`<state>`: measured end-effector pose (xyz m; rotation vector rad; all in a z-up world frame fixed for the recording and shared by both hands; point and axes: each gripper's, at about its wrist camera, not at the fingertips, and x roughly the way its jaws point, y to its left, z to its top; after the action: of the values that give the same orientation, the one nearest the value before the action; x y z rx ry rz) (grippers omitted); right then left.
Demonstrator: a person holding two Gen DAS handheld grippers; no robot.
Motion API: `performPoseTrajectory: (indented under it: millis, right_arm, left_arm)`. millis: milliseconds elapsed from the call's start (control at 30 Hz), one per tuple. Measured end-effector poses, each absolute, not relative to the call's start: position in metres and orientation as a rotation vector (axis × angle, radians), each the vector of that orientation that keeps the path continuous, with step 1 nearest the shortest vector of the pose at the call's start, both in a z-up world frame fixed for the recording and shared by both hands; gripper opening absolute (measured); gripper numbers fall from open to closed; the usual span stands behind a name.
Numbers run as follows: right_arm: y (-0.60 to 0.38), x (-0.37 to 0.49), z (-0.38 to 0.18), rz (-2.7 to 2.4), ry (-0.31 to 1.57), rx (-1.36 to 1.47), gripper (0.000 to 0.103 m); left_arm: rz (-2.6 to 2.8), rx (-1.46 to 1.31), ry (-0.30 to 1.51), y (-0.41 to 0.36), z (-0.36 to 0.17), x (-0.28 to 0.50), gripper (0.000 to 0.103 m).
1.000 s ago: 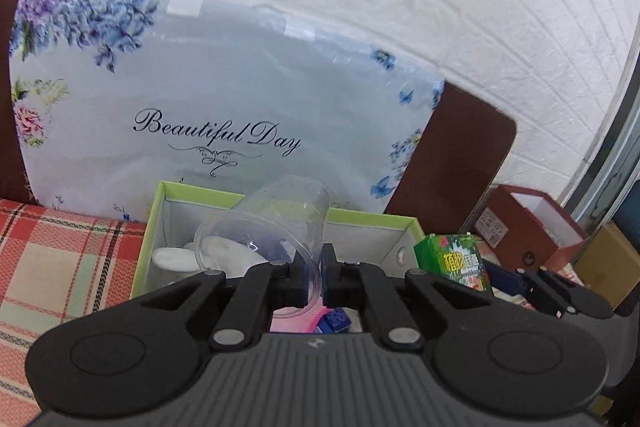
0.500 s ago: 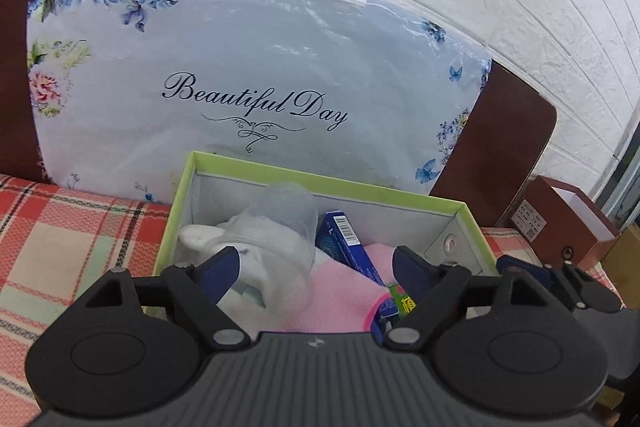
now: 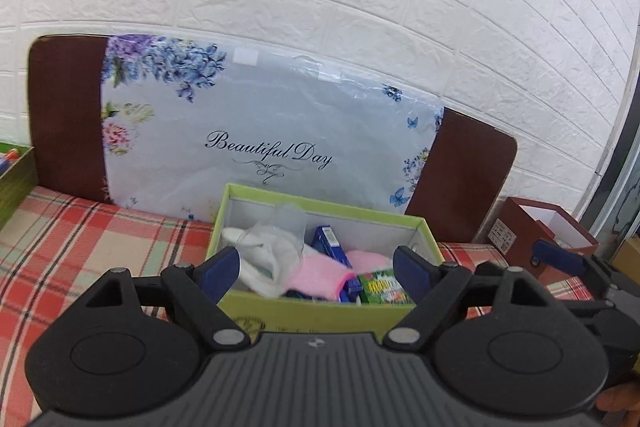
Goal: Organize objects
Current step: 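Withdraw both grippers back to the remaining items on the table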
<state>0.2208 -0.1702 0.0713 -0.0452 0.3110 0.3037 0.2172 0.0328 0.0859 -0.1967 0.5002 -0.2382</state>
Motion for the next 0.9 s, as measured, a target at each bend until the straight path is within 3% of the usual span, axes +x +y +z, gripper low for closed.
performPoseTrajectory:
  millis: [333, 700, 900]
  right_arm:
    - [-0.2, 0.116, 0.074, 0.339, 0.272, 0.018, 0.103]
    - [-0.207, 0.041, -0.003, 0.338, 0.443, 0.087, 0.103]
    - [-0.182, 0.032, -0.036, 0.372, 0.515, -0.087, 0.103]
  left_arm:
    - [-0.221, -0.22, 0.572, 0.032, 0.056, 0.124, 0.087]
    - [-0.074, -0.163, 0.739, 0.031, -0.009, 0.078, 0.087]
    - [-0.031, -0.148, 0.734, 0.042, -0.01, 0.073, 0.087]
